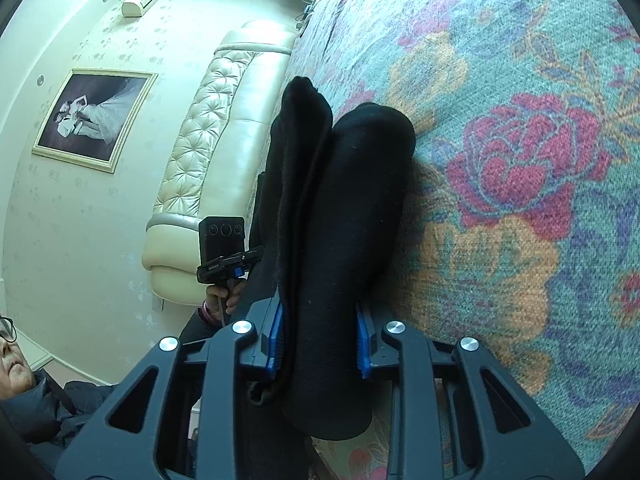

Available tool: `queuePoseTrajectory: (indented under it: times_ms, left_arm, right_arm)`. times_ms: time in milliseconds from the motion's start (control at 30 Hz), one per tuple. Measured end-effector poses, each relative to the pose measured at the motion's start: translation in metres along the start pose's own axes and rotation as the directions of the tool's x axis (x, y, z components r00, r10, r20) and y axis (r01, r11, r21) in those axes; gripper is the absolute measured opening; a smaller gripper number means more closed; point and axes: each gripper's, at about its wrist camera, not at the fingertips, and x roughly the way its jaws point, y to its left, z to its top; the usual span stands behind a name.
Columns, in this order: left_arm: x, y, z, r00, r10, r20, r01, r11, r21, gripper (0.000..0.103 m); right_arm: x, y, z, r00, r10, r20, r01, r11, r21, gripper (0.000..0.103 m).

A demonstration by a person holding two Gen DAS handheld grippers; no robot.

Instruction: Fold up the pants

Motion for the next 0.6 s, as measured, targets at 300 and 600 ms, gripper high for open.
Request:
queuePoseTrajectory:
  times_ms: [300,600]
  left_arm:
    - [-0.001,-0.009,0.013,1.0,0.018,0.022,-0.019,0.999,0.04,0.024]
    - [-0.006,-0.015,0.033,0.996,0.004,0.085,-0.009,0.998,0.06,0.024]
  right_arm:
    - [0.005,0.008,0.014,1.0,0.012,0.027,-0.011,1.0,-0.025,0.026]
    - [0.006,0.018,0.04,0.995,0.048,0.083,-0.042,0.996,-0.077,0.026]
